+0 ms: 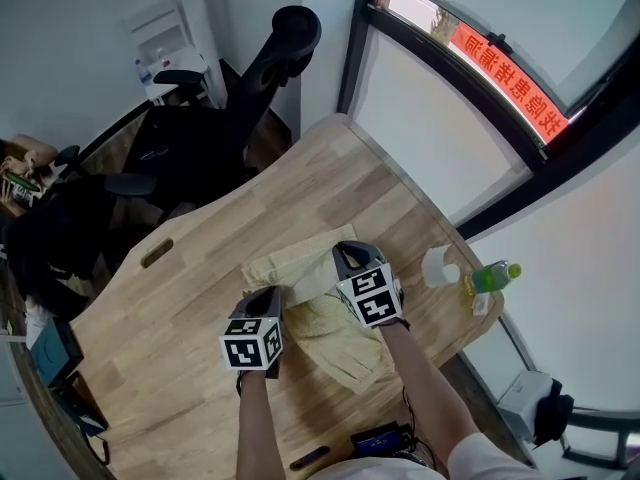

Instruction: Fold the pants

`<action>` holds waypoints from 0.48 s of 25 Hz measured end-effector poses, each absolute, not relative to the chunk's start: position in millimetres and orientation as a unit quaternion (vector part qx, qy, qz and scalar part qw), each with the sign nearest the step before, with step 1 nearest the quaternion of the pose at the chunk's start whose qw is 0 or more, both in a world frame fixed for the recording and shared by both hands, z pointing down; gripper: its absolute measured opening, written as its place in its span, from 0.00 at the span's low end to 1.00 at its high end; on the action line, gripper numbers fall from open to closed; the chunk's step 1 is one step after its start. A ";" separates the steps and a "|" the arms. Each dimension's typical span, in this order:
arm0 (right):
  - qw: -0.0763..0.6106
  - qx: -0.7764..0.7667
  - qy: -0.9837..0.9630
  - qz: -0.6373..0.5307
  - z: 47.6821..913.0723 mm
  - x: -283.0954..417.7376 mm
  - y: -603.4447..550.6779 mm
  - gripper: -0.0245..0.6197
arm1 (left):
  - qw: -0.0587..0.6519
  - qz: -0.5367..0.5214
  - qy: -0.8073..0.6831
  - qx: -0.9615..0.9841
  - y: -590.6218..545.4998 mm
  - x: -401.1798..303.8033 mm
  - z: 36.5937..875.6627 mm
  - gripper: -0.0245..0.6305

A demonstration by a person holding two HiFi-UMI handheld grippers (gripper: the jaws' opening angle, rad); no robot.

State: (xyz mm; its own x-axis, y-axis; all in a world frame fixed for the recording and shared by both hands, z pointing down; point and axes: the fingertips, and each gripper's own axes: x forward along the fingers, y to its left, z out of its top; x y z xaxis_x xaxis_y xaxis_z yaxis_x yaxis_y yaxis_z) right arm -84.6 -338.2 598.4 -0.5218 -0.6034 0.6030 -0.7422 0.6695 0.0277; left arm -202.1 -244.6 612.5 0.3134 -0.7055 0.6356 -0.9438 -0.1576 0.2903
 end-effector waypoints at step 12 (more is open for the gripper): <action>0.303 0.407 -0.846 0.164 654.1 -73.7 -411.6 0.11 | 0.276 0.147 -0.626 0.715 -271.9 -238.8 594.9 0.05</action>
